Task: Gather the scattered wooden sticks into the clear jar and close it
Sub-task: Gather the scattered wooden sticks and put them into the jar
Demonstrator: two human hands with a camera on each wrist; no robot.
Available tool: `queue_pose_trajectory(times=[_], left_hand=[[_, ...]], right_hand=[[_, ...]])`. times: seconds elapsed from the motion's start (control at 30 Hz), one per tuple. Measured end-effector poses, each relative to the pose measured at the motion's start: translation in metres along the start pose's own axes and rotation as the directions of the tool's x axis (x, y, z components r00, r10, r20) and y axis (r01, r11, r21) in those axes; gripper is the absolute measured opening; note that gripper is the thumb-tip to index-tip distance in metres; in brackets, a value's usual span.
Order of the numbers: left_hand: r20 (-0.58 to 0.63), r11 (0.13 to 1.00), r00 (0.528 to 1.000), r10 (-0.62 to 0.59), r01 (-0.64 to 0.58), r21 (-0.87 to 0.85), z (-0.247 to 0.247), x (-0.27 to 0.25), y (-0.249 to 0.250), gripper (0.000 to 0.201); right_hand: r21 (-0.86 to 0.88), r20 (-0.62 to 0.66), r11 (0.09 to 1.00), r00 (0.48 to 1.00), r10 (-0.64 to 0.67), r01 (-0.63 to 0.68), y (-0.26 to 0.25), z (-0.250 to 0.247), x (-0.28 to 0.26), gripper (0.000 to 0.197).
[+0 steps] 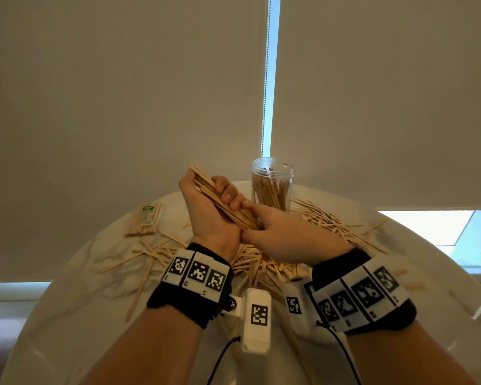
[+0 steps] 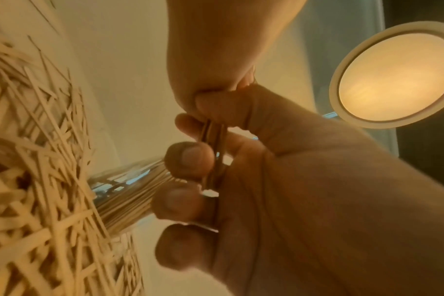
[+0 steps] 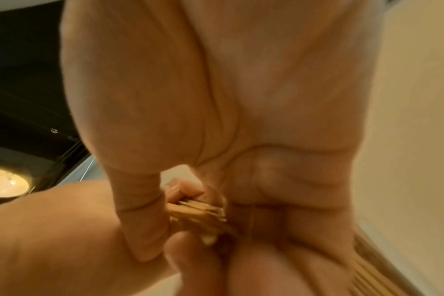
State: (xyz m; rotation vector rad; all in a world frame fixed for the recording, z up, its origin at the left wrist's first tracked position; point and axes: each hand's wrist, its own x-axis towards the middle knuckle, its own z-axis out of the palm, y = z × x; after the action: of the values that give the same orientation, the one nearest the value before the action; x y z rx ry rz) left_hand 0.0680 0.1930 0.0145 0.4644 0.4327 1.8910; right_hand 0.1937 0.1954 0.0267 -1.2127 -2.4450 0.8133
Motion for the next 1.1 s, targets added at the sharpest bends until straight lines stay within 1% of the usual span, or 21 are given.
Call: queue_pose_trajectory(times=[0.07, 0.13, 0.17, 0.27, 0.33, 0.37, 0.4, 0.5, 0.53, 0.6, 0.67, 0.73, 0.8, 0.83, 0.9, 0.93, 1.0, 1.03, 1.1], left_hand=[[-0.013, 0.999, 1.0, -0.004, 0.004, 0.032, 0.0, -0.002, -0.005, 0.05], [-0.02, 0.998, 1.0, -0.005, 0.006, 0.069, 0.0, -0.004, -0.01, 0.047], [-0.019, 0.996, 1.0, -0.008, 0.009, 0.091, 0.001, -0.005, -0.012, 0.046], [-0.009, 0.99, 0.999, -0.038, 0.039, 0.135, 0.001, -0.004, -0.015, 0.042], [0.006, 0.985, 0.998, -0.063, 0.061, 0.16, 0.0, -0.005, -0.012, 0.037], [-0.003, 0.982, 0.998, -0.056, 0.056, 0.182, -0.001, -0.004, -0.008, 0.037], [-0.02, 0.979, 0.999, -0.044, 0.047, 0.197, -0.002, -0.003, -0.005, 0.041], [-0.076, 0.973, 0.996, -0.041, 0.057, 0.225, -0.006, 0.005, 0.011, 0.065], [-0.079, 0.965, 0.995, -0.058, 0.076, 0.25, -0.006, 0.007, 0.014, 0.065], [-0.085, 0.945, 0.991, -0.102, 0.123, 0.303, -0.004, 0.005, 0.012, 0.052], [-0.093, 0.93, 0.987, -0.131, 0.155, 0.333, 0.0, 0.0, 0.004, 0.037], [-0.076, 0.945, 0.987, -0.142, 0.158, 0.287, 0.004, -0.003, -0.002, 0.025], [-0.053, 0.958, 0.991, -0.123, 0.133, 0.255, 0.006, -0.003, -0.004, 0.027], [-0.04, 0.958, 0.992, -0.121, 0.128, 0.257, 0.008, -0.004, -0.003, 0.032], [-0.048, 0.946, 0.989, -0.142, 0.15, 0.287, 0.009, -0.005, -0.002, 0.05], [-0.061, 0.941, 0.987, -0.147, 0.159, 0.297, 0.009, -0.005, -0.003, 0.051], [-0.08, 0.944, 0.985, -0.153, 0.169, 0.282, 0.009, -0.005, -0.003, 0.034], [-0.08, 0.947, 0.983, -0.168, 0.183, 0.263, 0.009, -0.004, -0.004, 0.03], [-0.066, 0.946, 0.977, -0.204, 0.214, 0.243, 0.009, -0.004, -0.006, 0.03]], right_hand=[[-0.002, 0.025, 1.0, 1.0, 0.004, -0.004, -0.001, 0.001, 0.001, 0.025], [-0.016, -0.001, 1.0, 1.0, 0.022, -0.022, -0.001, 0.003, 0.003, 0.014], [-0.029, -0.024, 0.999, 0.999, 0.029, -0.03, -0.001, 0.004, 0.005, 0.013], [-0.046, -0.076, 0.999, 0.997, 0.025, -0.029, 0.001, 0.005, 0.008, 0.015], [-0.025, -0.08, 0.999, 0.996, 0.028, -0.03, 0.004, 0.003, 0.008, 0.018], [-0.017, -0.073, 0.999, 0.997, 0.032, -0.034, 0.006, 0.002, 0.007, 0.021], [-0.024, -0.065, 0.999, 0.997, 0.038, -0.04, 0.008, 0.0, 0.006, 0.023], [-0.085, -0.038, 0.995, 0.998, 0.057, -0.06, 0.012, -0.005, 0.004, 0.027], [-0.104, -0.034, 0.993, 0.998, 0.058, -0.062, 0.013, -0.005, 0.004, 0.028], [-0.174, -0.079, 0.983, 0.996, 0.042, -0.055, 0.016, -0.002, 0.007, 0.03], [-0.264, -0.17, 0.961, 0.985, 0.039, -0.083, 0.023, 0.0, 0.011, 0.032], [-0.284, -0.238, 0.948, 0.968, 0.078, -0.146, 0.032, -0.001, 0.013, 0.032], [-0.255, -0.274, 0.945, 0.953, 0.13, -0.203, 0.038, -0.007, 0.011, 0.031], [-0.247, -0.277, 0.943, 0.949, 0.153, -0.224, 0.038, -0.009, 0.01, 0.029], [-0.263, -0.266, 0.934, 0.948, 0.173, -0.244, 0.039, -0.01, 0.01, 0.025], [-0.281, -0.263, 0.927, 0.949, 0.173, -0.247, 0.04, -0.009, 0.01, 0.023], [-0.309, -0.277, 0.916, 0.946, 0.17, -0.256, 0.041, -0.009, 0.01, 0.023], [-0.311, -0.291, 0.913, 0.941, 0.171, -0.263, 0.041, -0.011, 0.01, 0.026], [-0.305, -0.322, 0.911, 0.93, 0.176, -0.278, 0.04, -0.016, 0.008, 0.03]])
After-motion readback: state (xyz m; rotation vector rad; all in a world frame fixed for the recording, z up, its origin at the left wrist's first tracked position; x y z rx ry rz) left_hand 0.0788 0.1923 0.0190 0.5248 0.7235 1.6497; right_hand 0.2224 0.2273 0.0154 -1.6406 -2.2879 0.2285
